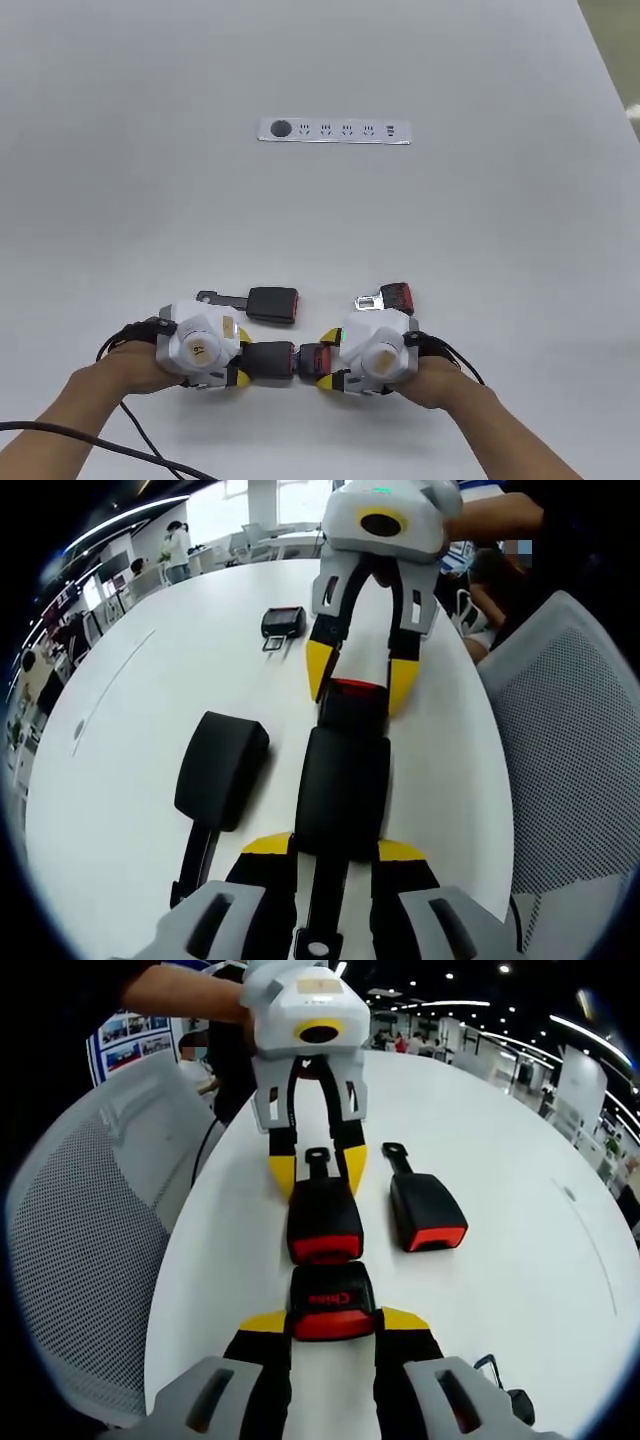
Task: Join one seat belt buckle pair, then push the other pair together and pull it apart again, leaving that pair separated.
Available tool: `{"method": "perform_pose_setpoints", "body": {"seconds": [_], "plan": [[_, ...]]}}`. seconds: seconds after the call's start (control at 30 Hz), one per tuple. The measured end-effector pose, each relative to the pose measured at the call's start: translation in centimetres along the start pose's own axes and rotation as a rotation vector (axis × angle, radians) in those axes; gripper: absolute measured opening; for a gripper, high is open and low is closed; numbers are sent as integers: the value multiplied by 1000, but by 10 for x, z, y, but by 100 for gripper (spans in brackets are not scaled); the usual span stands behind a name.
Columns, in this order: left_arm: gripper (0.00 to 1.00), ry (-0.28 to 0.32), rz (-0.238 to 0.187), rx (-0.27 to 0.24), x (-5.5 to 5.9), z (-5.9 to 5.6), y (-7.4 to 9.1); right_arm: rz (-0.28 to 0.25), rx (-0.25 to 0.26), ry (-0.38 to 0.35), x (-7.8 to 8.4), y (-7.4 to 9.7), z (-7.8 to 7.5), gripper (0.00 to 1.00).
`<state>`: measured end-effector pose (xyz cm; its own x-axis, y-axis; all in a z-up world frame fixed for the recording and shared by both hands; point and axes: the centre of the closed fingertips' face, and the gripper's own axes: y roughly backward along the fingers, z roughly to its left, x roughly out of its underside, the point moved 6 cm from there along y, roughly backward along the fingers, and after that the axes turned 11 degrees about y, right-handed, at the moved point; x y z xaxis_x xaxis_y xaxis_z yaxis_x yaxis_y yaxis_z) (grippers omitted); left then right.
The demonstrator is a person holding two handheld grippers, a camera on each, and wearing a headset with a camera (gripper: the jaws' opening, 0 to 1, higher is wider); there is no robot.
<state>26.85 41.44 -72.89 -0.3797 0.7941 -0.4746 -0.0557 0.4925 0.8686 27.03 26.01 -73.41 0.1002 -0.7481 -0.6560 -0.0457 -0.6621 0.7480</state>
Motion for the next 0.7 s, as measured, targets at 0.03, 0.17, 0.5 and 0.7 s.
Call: {"method": "perform_pose_setpoints", "body": {"seconds": [0.03,0.17,0.5,0.7], "plan": [[27,-1,1,0,0,0,0,0,-1,0,0,0,0,26],[27,-1,4,0,1,1,-1,5,-3,7,0,0,0,26],[27,1,4,1,0,0,0,14,-2,16,-2,2,1,27],[28,3,4,-1,1,1,-1,17,-1,29,-2,3,2,27]]}}
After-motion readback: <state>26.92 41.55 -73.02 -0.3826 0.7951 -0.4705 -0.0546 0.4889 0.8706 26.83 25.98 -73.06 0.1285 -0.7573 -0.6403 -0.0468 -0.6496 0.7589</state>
